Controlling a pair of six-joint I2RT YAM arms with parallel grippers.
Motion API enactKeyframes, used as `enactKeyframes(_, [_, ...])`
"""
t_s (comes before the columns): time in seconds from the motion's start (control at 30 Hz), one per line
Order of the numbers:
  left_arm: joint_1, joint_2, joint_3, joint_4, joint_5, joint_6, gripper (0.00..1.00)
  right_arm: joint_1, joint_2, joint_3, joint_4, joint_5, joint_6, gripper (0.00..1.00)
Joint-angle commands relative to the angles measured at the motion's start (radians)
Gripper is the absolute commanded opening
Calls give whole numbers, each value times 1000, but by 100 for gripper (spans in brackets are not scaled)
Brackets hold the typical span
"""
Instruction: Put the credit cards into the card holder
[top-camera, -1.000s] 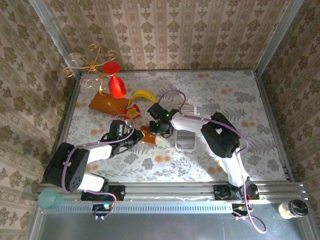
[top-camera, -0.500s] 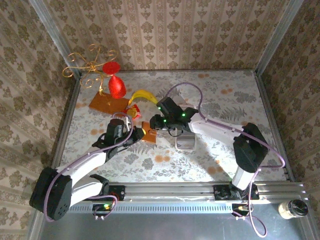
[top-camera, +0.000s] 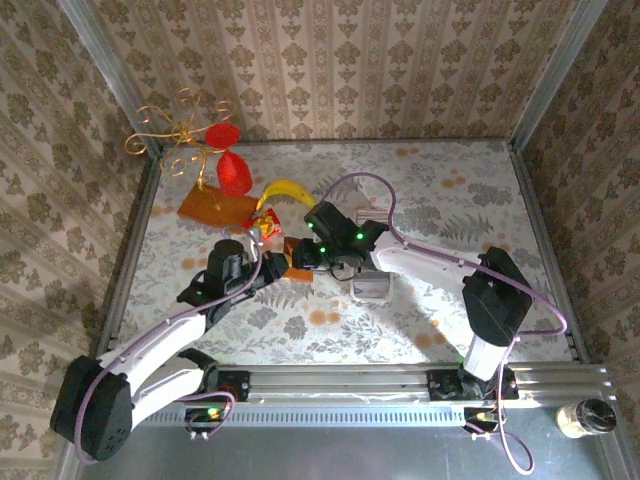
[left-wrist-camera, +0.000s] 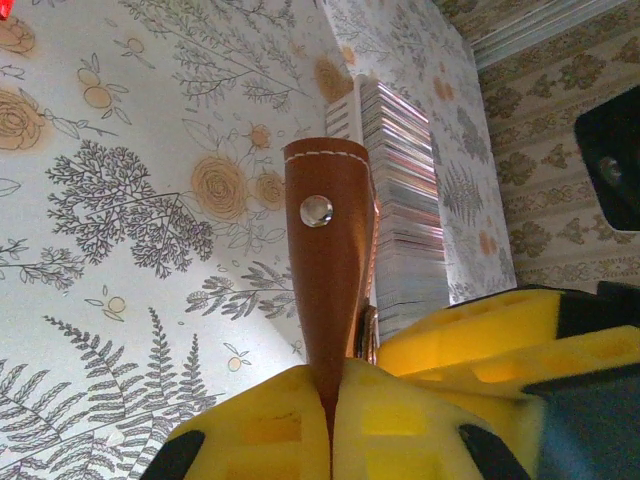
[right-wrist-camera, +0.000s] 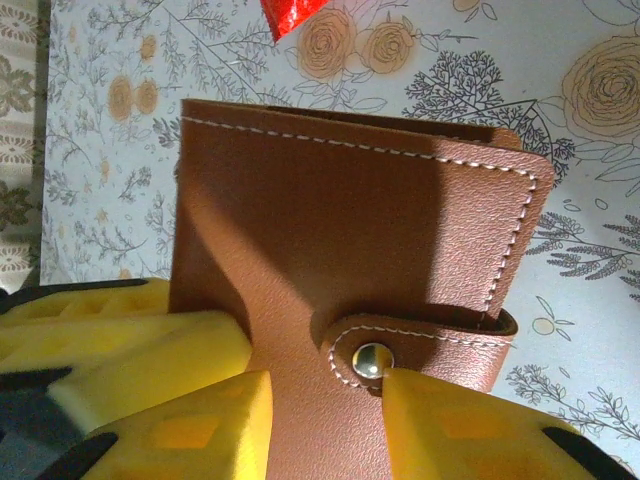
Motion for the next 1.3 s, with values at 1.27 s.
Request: enactKeyframes(1.27, [-43,-74,-69,-3,-30,-44,0,-47,-89,-175,40,141,35,0])
